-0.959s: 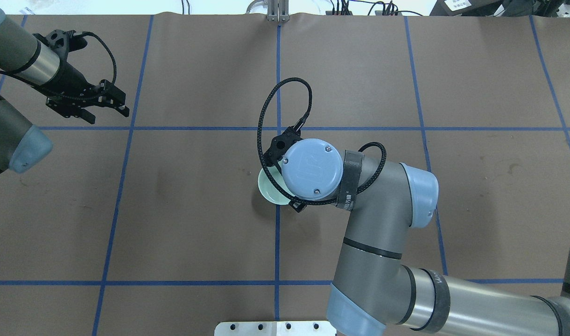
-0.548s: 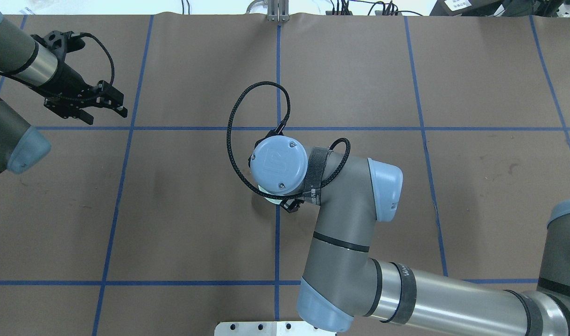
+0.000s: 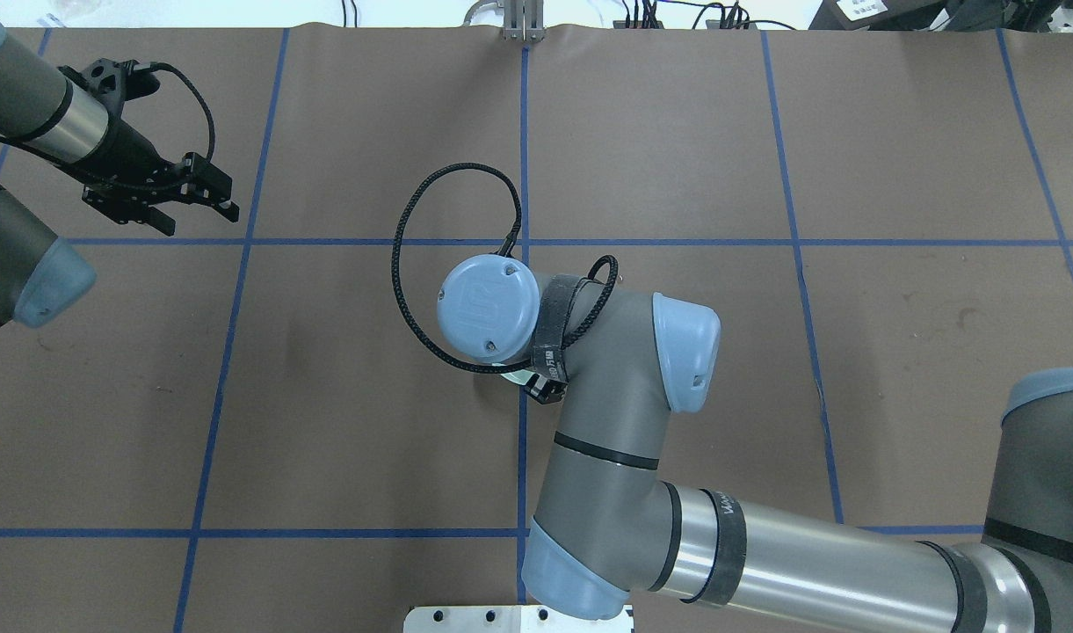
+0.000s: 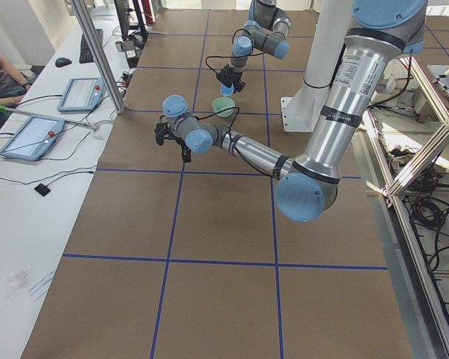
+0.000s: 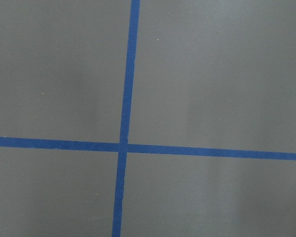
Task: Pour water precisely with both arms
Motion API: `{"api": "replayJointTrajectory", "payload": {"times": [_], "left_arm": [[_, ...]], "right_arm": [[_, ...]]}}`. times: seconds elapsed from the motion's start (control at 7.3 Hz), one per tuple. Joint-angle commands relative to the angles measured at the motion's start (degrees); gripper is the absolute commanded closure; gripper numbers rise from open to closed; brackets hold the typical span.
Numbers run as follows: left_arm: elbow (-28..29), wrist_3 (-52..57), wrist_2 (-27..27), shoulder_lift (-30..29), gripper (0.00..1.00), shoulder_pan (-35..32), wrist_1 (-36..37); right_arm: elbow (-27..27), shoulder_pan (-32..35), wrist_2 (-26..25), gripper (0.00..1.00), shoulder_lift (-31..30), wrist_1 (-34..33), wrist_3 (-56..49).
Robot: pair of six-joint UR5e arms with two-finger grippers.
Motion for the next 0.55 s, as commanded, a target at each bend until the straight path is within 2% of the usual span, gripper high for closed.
{"api": "replayJointTrajectory", "payload": {"times": [0.0,0.41], "left_arm": [[0.0,0.0,0.0,0.1,0.05,-0.1,0.0],[0.0,0.1,0.0,0.1,0.05,-0.1,-0.1]], "right_arm": [[-3.6,-0.2,-1.7,1.0,3.0,-2.6,-2.0],[-3.7,-1.0,-4.4,1.0,3.4,-5.2,-3.3]]}}
